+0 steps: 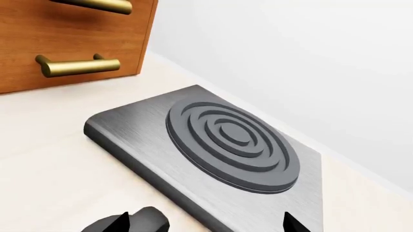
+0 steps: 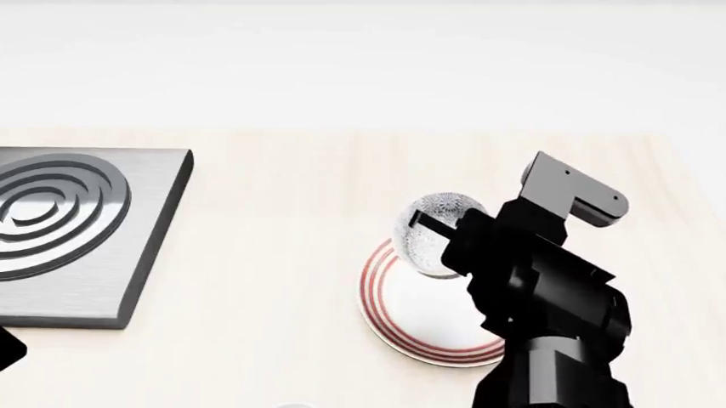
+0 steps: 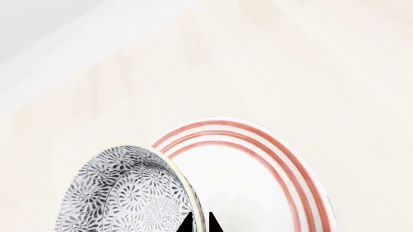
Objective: Pick the akita bowl between the plate and the ramekin and place it on the plate.
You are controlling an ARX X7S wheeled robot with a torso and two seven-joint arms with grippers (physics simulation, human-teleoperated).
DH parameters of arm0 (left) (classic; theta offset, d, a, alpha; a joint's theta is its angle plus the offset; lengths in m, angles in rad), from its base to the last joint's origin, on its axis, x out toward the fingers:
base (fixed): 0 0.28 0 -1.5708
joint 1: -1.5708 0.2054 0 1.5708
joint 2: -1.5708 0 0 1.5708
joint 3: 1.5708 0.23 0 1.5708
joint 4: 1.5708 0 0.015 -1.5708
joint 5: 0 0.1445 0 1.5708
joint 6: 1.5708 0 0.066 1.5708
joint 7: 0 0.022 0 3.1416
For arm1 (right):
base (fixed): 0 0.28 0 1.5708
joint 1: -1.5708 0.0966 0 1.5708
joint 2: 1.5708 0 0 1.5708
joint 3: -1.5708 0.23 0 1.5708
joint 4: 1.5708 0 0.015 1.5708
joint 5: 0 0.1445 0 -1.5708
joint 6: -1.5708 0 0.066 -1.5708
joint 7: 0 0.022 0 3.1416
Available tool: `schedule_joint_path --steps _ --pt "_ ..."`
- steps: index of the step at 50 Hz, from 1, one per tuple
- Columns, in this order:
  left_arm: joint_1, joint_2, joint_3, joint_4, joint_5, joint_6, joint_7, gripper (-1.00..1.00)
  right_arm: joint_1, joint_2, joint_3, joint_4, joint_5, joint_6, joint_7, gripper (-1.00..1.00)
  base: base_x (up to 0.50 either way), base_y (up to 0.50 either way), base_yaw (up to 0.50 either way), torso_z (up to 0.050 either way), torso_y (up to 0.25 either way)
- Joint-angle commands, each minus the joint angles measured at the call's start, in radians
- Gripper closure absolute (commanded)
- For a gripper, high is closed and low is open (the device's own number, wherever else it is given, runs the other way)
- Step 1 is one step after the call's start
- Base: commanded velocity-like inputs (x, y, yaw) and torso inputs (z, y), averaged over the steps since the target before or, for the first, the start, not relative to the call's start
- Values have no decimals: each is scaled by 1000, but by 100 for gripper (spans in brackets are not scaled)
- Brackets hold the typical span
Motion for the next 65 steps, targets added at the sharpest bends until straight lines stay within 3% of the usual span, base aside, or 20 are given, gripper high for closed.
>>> schedule_joint_path --steps 1,10,31,65 --pt "0 -1 2 -1 -1 2 -1 -100 7 -1 47 0 -9 21 42 100 0 0 0 0 0" --pt "-1 -2 4 -2 -2 2 -3 -100 9 -3 38 0 -16 29 49 100 0 0 0 0 1" --pt "-2 -4 7 -5 -5 7 -3 -100 3 0 162 0 -4 108 134 100 0 0 0 0 0" --pt "-2 -7 11 -5 -9 10 -7 -100 -16 -8 182 0 -14 82 152 100 0 0 0 0 0"
